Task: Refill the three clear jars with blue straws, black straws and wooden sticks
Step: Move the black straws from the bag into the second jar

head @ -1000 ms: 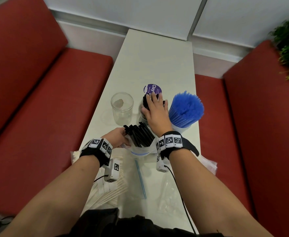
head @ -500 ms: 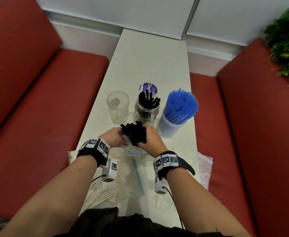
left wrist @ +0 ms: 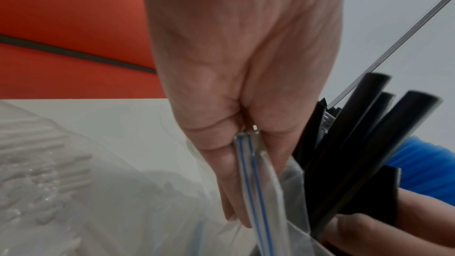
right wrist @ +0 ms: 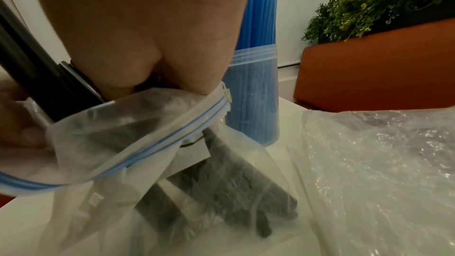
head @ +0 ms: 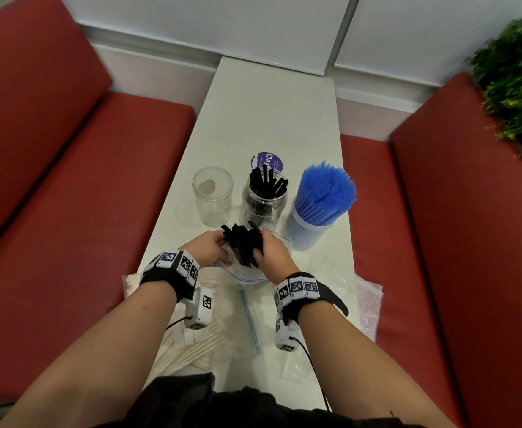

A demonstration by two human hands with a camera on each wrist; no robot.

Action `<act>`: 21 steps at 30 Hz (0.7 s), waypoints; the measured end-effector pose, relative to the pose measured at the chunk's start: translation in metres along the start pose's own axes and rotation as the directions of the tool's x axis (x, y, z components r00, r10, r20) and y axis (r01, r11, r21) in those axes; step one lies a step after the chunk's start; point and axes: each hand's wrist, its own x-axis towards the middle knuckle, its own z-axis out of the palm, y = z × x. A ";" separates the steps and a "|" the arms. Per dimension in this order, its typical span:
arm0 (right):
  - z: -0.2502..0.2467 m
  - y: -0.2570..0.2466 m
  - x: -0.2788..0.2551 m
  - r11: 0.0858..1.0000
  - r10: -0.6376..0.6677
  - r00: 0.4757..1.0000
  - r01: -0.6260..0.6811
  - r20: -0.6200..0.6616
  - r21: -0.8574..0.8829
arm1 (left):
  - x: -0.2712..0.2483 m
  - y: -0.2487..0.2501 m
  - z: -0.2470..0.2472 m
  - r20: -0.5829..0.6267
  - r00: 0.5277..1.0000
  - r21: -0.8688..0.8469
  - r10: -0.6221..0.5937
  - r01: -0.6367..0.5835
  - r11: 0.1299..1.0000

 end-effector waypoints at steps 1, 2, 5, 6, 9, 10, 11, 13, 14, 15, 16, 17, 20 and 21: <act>-0.002 0.000 0.000 1.000 -0.004 1.000 0.004 -0.006 0.031 | 0.000 0.000 0.000 -0.002 1.000 -0.002 0.007 -0.007 1.000; -0.003 -0.001 0.000 0.997 -0.012 1.000 0.013 -0.014 0.075 | 0.001 -0.001 0.000 -0.006 1.000 -0.003 0.013 -0.013 1.000; -0.009 -0.003 -0.001 0.971 -0.024 0.998 0.037 -0.056 0.236 | -0.001 0.000 -0.002 -0.017 1.000 0.003 0.016 -0.016 1.000; -0.011 -0.004 -0.001 0.961 -0.013 0.997 0.033 -0.076 0.275 | -0.001 0.001 -0.002 -0.022 1.000 0.007 0.015 -0.014 1.000; -0.023 -0.011 0.000 0.935 0.015 0.991 0.033 -0.133 0.353 | -0.001 0.001 -0.001 -0.025 1.000 0.016 0.011 -0.011 1.000; -0.030 -0.016 0.001 0.927 0.012 0.988 0.047 -0.154 0.373 | 0.000 0.001 -0.001 -0.024 1.000 0.014 0.006 -0.005 1.000; -0.040 -0.022 0.002 0.917 0.003 0.984 0.069 -0.178 0.394 | 0.001 0.001 0.000 -0.022 1.000 0.011 0.000 0.001 1.000; -0.066 -0.036 0.006 0.892 -0.019 0.974 0.118 -0.224 0.437 | 0.002 0.000 0.000 -0.021 1.000 0.009 -0.007 0.007 1.000; -0.082 -0.043 0.007 0.877 -0.031 0.969 0.144 -0.246 0.458 | 0.002 0.000 0.000 -0.019 1.000 0.013 -0.007 0.007 1.000; -0.099 -0.051 0.008 0.860 -0.048 0.962 0.177 -0.271 0.478 | 0.003 0.001 0.000 -0.015 1.000 0.016 -0.004 0.004 1.000; -0.117 -0.059 0.009 0.840 -0.069 0.951 0.218 -0.301 0.497 | 0.003 0.001 0.000 -0.013 1.000 0.016 -0.001 0.002 1.000; -0.134 -0.067 0.010 0.813 -0.090 0.936 0.266 -0.340 0.517 | 0.002 0.001 -0.001 -0.013 1.000 0.014 -0.001 0.001 1.000; -0.179 -0.085 0.015 0.678 -0.134 0.854 0.449 -0.502 0.583 | 0.002 0.001 -0.001 -0.017 1.000 0.008 -0.009 0.009 1.000; -0.189 -0.088 0.017 0.634 -0.140 0.821 0.504 -0.553 0.587 | 0.001 0.000 -0.001 -0.020 1.000 0.009 -0.012 0.013 1.000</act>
